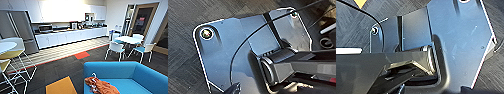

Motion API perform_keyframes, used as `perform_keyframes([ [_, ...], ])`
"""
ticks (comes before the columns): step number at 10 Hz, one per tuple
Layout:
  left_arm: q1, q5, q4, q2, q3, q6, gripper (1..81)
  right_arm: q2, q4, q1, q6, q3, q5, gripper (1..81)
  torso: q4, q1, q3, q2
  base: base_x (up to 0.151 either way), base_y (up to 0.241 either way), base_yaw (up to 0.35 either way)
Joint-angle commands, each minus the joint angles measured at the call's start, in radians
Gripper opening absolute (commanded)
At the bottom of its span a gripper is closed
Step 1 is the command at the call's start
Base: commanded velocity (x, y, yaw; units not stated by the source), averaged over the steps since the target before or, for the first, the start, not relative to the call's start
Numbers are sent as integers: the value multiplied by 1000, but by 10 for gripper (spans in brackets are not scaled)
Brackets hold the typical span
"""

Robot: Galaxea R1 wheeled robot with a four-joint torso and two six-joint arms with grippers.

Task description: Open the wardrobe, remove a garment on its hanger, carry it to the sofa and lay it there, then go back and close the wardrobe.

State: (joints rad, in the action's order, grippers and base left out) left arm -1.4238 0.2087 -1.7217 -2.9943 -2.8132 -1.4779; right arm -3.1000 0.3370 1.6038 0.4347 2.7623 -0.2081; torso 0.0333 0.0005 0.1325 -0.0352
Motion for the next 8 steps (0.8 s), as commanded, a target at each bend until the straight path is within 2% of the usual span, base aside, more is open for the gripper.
perform_keyframes([
  [1,41,-37,-10,7,-5,2,811,-5,7,-26,-1,-3,47,811,0,0,2,0,0,0,300],
  [2,41,-37,-10,7,-5,2,811,-7,7,-28,0,-4,47,811,0,0,-26,0,0,0,300],
  [4,39,-38,-10,9,-6,2,811,-7,7,-26,-1,-6,47,811,0,0,-45,-1,0,0,301],
  [5,39,-38,-10,7,-5,2,811,-7,7,-26,-1,-5,47,811,-45,0,-45,-1,0,0,300],
  [6,41,-38,-10,6,-5,2,811,-8,7,-26,-1,-4,47,811,-64,0,-44,-1,0,0,301],
  [7,39,-38,-10,6,-5,2,811,-8,5,-26,-1,-4,47,811,-40,0,-44,-1,0,0,300],
  [8,39,-38,-10,6,-5,2,811,-8,2,-27,-1,-3,47,811,-35,0,-44,-1,0,0,300],
])
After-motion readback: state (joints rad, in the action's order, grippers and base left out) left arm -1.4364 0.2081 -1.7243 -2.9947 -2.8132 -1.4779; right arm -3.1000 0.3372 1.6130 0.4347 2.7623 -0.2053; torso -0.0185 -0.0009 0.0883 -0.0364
